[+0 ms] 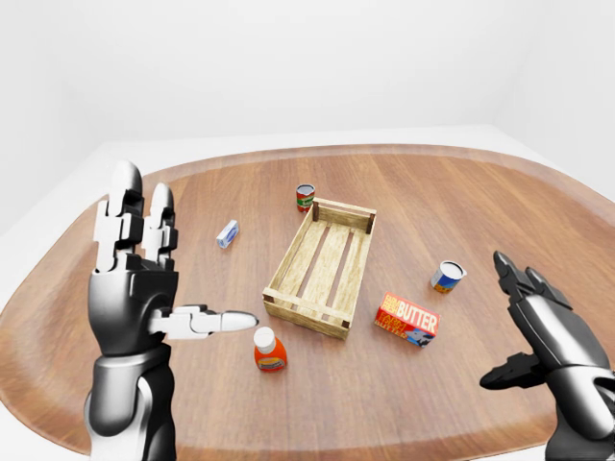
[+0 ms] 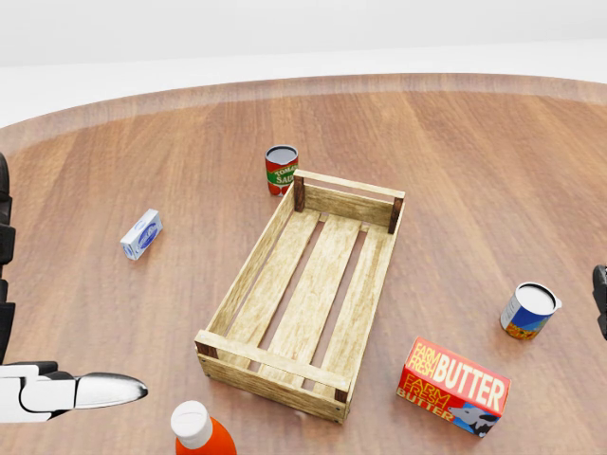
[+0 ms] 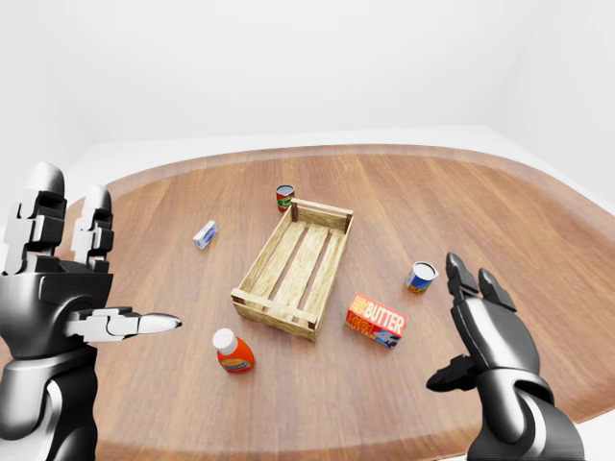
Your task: Pick up the butter and put it in the tray.
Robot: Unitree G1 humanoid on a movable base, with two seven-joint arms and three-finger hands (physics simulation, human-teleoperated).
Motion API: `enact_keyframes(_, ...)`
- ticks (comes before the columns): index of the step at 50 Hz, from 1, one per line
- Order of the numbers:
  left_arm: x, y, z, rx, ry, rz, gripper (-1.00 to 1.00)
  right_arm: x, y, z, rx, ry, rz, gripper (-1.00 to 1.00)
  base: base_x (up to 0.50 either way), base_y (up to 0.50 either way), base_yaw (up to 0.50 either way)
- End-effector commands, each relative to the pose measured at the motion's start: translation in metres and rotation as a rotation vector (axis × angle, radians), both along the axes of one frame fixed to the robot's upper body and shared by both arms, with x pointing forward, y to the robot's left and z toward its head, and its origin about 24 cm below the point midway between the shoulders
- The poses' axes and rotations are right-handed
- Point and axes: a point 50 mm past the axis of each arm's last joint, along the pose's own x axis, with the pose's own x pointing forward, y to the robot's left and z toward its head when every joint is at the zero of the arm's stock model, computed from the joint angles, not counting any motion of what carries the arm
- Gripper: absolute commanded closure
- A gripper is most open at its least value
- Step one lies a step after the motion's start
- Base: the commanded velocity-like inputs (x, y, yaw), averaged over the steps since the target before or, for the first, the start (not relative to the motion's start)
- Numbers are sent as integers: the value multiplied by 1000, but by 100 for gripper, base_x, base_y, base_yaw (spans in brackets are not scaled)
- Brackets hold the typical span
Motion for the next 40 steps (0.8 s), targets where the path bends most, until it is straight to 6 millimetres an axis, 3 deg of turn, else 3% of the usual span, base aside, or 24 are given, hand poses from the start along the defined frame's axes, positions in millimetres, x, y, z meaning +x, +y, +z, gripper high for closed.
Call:
enact_keyframes(1,0,0,-1,-1,6,-1,-100,13,-6,-5,-25,43,13,-100,0,0,0)
enact_keyframes(16,2,1,-1,-4,7,1,-100,30,-9,-9,-53,80,41,-100,0,0,0)
enact_keyframes(40,2,1,-2,-2,9,3,-100,71,-11,-44,63,229,160,-100,0,0,0)
